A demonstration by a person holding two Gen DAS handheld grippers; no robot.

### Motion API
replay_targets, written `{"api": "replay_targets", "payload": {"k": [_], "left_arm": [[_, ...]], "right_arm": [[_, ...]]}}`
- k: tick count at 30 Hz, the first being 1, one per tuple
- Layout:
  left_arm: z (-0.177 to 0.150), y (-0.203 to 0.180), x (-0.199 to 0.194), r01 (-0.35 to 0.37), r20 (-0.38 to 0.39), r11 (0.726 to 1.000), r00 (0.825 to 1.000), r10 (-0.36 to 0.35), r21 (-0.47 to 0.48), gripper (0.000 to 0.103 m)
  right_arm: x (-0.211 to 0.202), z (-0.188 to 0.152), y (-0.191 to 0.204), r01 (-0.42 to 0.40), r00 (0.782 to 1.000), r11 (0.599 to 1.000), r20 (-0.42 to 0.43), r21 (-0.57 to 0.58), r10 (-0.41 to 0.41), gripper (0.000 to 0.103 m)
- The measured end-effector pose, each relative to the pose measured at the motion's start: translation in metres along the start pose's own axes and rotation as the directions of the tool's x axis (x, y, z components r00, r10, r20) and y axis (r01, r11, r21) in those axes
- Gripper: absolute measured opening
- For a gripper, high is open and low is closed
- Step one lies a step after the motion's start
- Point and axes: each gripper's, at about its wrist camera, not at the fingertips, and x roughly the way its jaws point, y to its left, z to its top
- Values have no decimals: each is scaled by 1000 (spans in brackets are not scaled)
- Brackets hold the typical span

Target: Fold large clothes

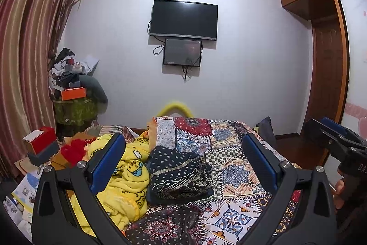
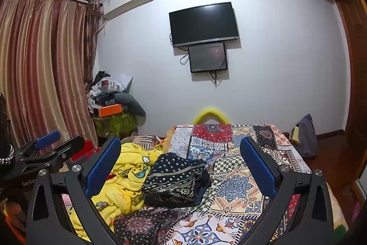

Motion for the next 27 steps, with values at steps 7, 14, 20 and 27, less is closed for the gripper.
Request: {"api": "replay_targets", "payload": {"k": [7,14,20,27], "left_arm": [[-2,-1,1,-6,-7,1000,1000,6,6,102],[-5,-2,2,4,-12,1000,1000,-4,7,102],[-4,-3,3,34,-20,999,999,-34,14,102],[-3,-3,4,61,-23,998,998,-61,2,102]], "right_arm": [[1,0,3,4,1000,1000,-1,-2,-4,103],[0,1,5,9,1000,1000,1,-10,-9,103],[0,1,5,12,1000,1000,-3,-5,-12,103],[0,2,5,16,1000,1000,-1,-10,-16,103]]}}
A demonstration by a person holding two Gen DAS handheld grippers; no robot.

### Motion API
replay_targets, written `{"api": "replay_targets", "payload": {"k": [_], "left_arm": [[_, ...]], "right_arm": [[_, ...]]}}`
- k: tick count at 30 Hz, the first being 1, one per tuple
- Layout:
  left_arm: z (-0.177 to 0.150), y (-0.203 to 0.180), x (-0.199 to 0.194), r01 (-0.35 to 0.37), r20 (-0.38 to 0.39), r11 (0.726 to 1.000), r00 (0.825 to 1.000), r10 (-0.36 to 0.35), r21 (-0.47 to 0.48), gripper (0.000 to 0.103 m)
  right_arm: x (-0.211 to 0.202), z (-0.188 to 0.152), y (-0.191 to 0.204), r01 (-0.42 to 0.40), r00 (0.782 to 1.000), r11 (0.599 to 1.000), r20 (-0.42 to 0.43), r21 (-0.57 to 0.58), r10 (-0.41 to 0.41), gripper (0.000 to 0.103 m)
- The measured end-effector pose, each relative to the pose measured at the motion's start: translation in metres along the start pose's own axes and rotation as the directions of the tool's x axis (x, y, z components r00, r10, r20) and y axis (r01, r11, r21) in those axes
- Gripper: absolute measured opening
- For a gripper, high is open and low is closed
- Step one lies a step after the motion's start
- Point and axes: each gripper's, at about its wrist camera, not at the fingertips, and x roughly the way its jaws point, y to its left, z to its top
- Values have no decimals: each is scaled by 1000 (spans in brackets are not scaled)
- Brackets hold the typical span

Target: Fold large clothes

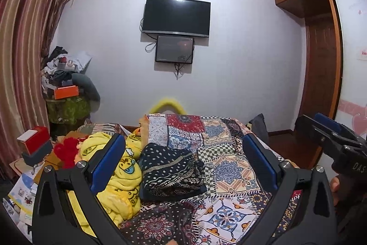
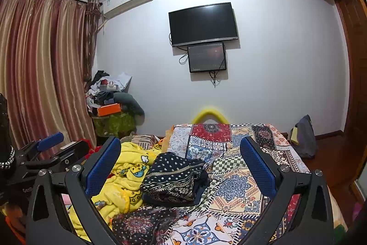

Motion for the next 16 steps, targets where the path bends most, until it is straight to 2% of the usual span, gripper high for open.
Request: {"api": "replay_targets", "payload": {"k": [16], "left_arm": [[0,-4,2,16,-1,1000,1000,-16,13,102]], "right_arm": [[-1,1,-5,14,1000,1000,1,3,-14,103]]}}
